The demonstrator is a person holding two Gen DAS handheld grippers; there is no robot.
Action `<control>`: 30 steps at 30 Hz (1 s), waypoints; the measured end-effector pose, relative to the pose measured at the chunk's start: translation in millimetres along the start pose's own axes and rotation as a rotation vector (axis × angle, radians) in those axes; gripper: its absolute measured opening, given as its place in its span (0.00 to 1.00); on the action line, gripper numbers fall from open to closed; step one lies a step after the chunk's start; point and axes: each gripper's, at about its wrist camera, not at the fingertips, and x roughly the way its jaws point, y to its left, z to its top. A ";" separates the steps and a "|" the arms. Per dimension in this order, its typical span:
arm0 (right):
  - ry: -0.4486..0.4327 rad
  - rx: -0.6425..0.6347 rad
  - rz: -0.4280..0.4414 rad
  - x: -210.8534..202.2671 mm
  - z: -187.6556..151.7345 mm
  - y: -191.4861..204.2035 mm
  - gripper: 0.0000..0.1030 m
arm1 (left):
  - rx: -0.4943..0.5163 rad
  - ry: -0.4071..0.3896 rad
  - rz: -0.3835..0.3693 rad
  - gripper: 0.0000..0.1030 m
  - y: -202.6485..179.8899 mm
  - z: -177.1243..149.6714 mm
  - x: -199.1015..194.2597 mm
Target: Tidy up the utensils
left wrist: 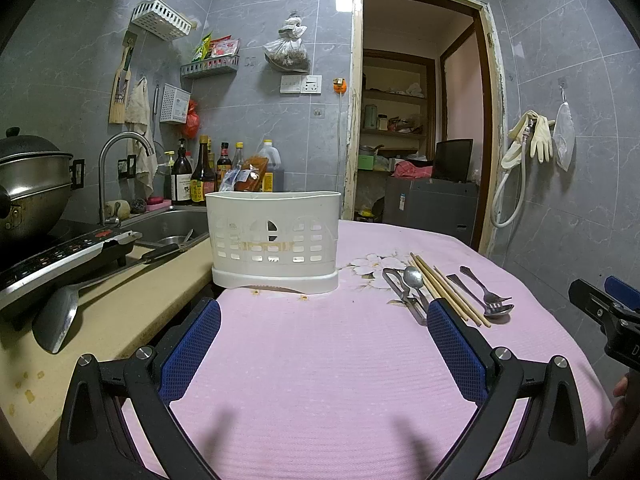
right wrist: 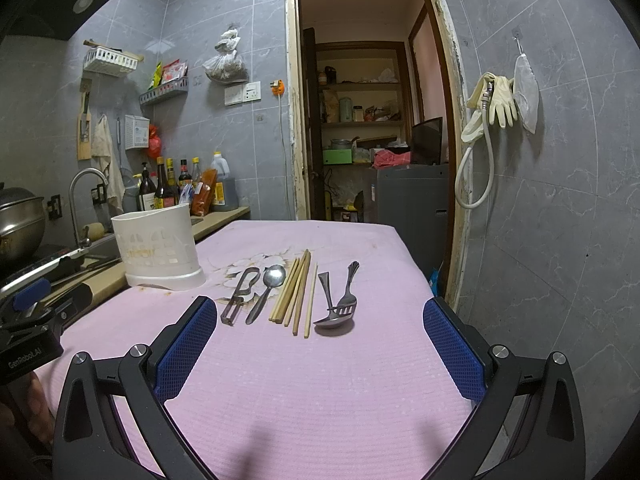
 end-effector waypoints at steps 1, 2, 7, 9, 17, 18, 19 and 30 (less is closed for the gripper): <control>0.000 0.000 0.000 -0.1 0.0 0.0 1.00 | 0.000 0.000 0.000 0.98 0.1 0.0 0.0; -0.001 0.000 -0.001 0.0 0.0 0.0 1.00 | -0.001 0.000 -0.001 0.98 0.3 -0.1 -0.1; 0.000 -0.002 -0.001 -1.3 6.4 -4.4 1.00 | 0.000 -0.002 -0.001 0.98 0.9 0.0 -0.6; 0.000 -0.004 0.001 -1.7 9.8 -6.8 1.00 | -0.003 0.000 -0.008 0.98 2.2 0.8 -0.6; -0.018 -0.054 -0.002 8.3 11.1 -4.0 1.00 | -0.037 0.011 -0.080 0.98 7.4 25.6 14.7; -0.018 -0.061 0.004 16.3 17.7 -5.9 1.00 | -0.032 0.012 -0.092 0.98 5.6 30.2 17.1; -0.018 -0.064 0.009 19.1 20.9 -8.4 1.00 | -0.026 0.016 -0.099 0.98 4.2 35.7 20.4; 0.082 -0.083 0.096 81.1 68.9 -46.7 1.00 | 0.065 0.110 -0.125 0.98 -24.6 76.6 77.0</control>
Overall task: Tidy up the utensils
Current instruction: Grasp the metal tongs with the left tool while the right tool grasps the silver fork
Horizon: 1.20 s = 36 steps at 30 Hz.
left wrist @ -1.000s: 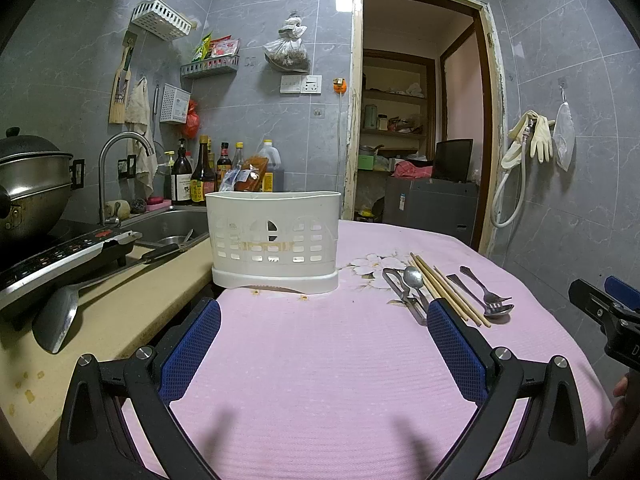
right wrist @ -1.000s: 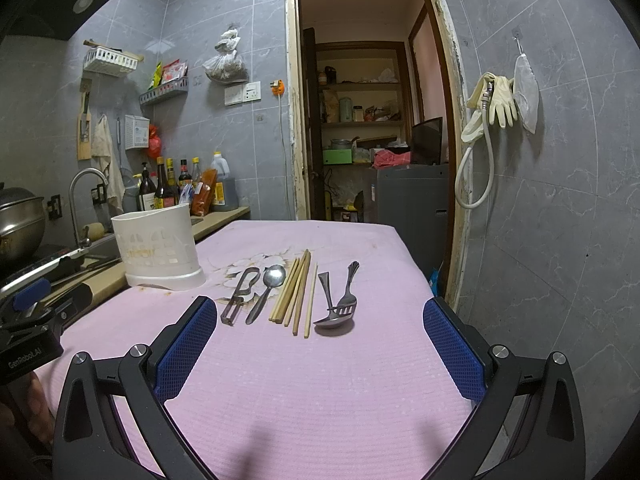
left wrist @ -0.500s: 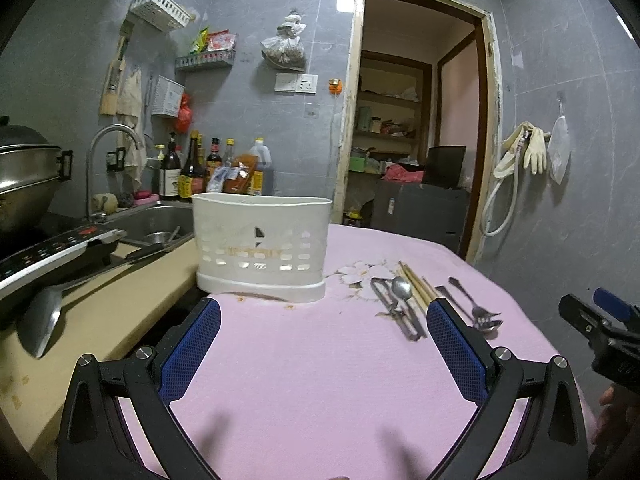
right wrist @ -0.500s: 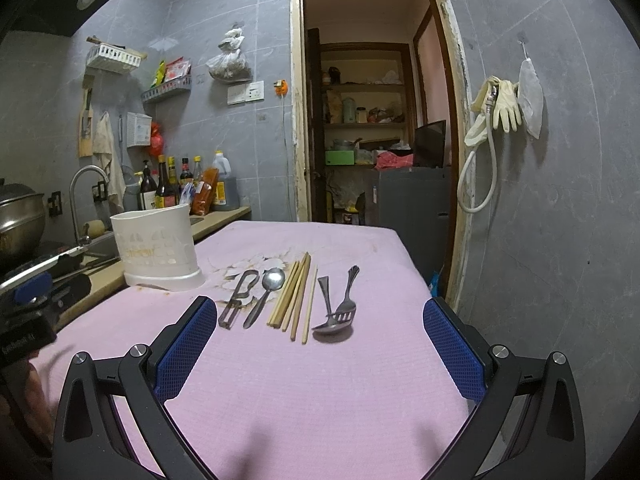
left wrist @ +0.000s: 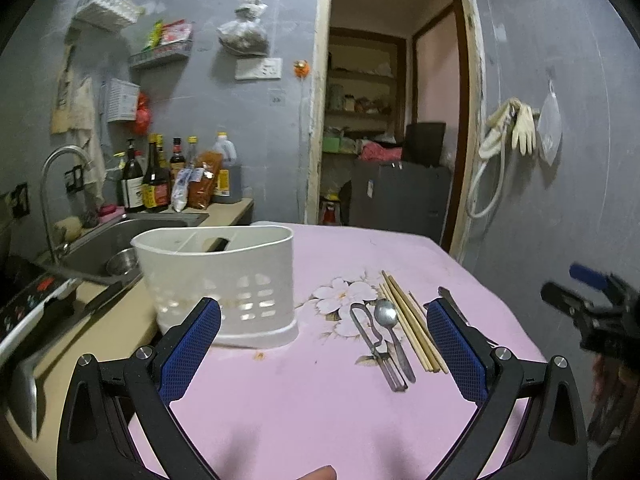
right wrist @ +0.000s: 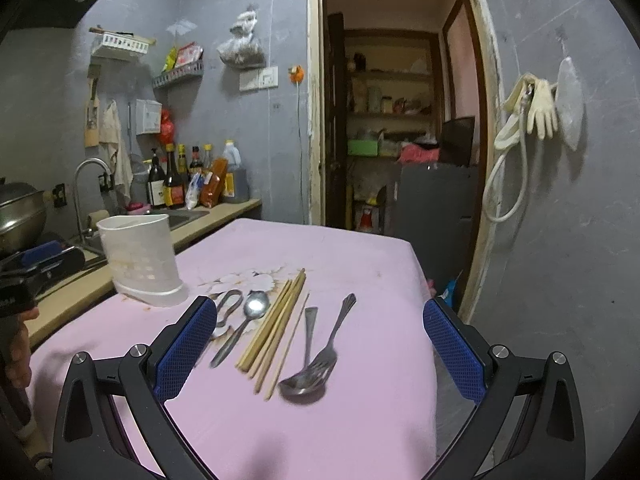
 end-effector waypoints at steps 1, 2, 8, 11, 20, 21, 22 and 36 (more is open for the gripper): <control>0.007 -0.005 -0.001 5.9 3.4 -2.7 1.00 | 0.009 0.014 -0.002 0.98 -1.4 0.6 6.8; 0.021 -0.007 -0.001 13.5 6.9 -7.2 1.00 | 0.017 0.030 -0.007 0.98 -4.7 1.7 14.6; 0.114 0.014 0.029 51.7 12.8 -29.1 1.00 | 0.062 0.152 -0.037 0.98 -19.9 0.5 64.0; 0.172 0.030 0.044 71.2 12.4 -40.8 0.94 | 0.102 0.228 -0.053 0.98 -29.1 -1.7 93.0; 0.362 -0.007 0.080 119.9 0.4 -44.1 0.55 | 0.167 0.386 -0.065 0.83 -38.5 -17.4 158.5; 0.381 -0.008 0.086 124.7 -0.8 -44.1 0.51 | 0.163 0.405 -0.068 0.77 -36.7 -19.2 163.2; 0.397 -0.010 0.092 129.3 -2.0 -43.6 0.49 | 0.156 0.434 -0.077 0.74 -34.2 -21.8 170.4; 0.543 -0.060 0.095 171.7 -8.1 -33.9 0.26 | 0.080 0.651 -0.124 0.39 -14.9 -32.2 224.4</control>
